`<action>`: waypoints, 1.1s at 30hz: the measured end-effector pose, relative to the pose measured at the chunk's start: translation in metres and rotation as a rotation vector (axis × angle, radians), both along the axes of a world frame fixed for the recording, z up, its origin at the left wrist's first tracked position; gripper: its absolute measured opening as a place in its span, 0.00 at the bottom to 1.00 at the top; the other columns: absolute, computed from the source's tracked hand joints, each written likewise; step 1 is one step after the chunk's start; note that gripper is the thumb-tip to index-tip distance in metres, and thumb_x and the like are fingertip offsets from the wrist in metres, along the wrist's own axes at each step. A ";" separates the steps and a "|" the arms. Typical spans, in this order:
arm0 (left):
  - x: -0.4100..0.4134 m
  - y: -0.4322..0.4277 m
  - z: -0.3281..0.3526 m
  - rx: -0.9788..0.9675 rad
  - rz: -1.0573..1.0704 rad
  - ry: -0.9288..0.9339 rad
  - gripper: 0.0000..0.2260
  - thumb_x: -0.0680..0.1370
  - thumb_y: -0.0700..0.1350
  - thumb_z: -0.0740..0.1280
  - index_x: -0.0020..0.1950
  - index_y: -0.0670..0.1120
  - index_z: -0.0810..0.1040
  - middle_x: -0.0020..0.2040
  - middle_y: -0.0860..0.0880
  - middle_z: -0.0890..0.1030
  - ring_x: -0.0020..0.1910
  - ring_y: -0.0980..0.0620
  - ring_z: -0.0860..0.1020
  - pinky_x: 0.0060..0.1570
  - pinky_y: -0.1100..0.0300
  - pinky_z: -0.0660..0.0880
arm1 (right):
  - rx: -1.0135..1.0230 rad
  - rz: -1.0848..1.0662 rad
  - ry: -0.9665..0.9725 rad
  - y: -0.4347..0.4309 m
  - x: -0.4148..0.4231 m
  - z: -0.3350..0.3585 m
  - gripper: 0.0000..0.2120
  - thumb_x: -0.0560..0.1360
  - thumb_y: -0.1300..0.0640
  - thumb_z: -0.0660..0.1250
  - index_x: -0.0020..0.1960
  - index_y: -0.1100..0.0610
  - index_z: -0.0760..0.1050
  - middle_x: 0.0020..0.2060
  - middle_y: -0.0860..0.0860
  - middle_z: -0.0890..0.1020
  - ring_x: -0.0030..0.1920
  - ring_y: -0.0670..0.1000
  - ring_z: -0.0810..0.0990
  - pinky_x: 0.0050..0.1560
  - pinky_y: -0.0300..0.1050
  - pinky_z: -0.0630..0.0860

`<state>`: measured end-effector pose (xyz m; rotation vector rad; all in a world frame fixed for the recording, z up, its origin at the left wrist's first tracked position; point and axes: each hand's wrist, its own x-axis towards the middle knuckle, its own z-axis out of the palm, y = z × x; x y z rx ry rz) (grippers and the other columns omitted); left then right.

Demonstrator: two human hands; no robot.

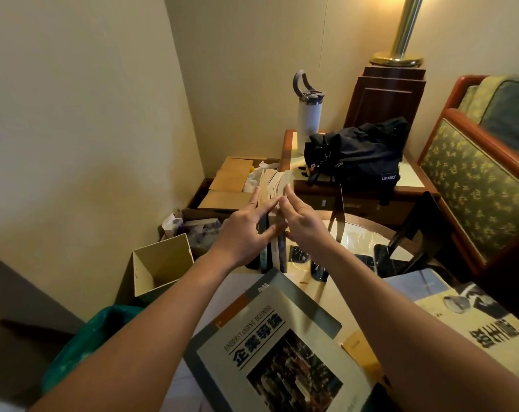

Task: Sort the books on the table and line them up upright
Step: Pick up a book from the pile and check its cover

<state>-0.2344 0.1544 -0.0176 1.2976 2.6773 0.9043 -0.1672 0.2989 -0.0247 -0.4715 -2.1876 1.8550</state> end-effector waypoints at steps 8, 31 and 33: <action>0.004 0.009 -0.005 0.008 0.046 0.082 0.24 0.82 0.55 0.65 0.77 0.61 0.63 0.82 0.45 0.55 0.71 0.39 0.72 0.58 0.42 0.79 | 0.012 -0.046 -0.015 0.002 0.012 0.004 0.27 0.84 0.43 0.56 0.81 0.46 0.54 0.78 0.51 0.64 0.77 0.56 0.63 0.71 0.62 0.69; 0.021 0.012 -0.002 -0.113 0.005 0.320 0.29 0.82 0.61 0.58 0.81 0.54 0.57 0.82 0.49 0.52 0.81 0.41 0.51 0.76 0.38 0.51 | 0.119 -0.259 0.068 0.001 0.045 0.011 0.28 0.83 0.50 0.61 0.80 0.52 0.58 0.74 0.51 0.70 0.73 0.52 0.69 0.71 0.51 0.71; 0.023 0.012 -0.001 -0.105 -0.002 0.302 0.28 0.82 0.58 0.59 0.81 0.54 0.57 0.82 0.50 0.51 0.81 0.42 0.50 0.77 0.37 0.51 | 0.112 -0.220 0.075 -0.003 0.046 0.012 0.27 0.83 0.53 0.61 0.80 0.53 0.59 0.71 0.47 0.72 0.70 0.48 0.71 0.66 0.42 0.73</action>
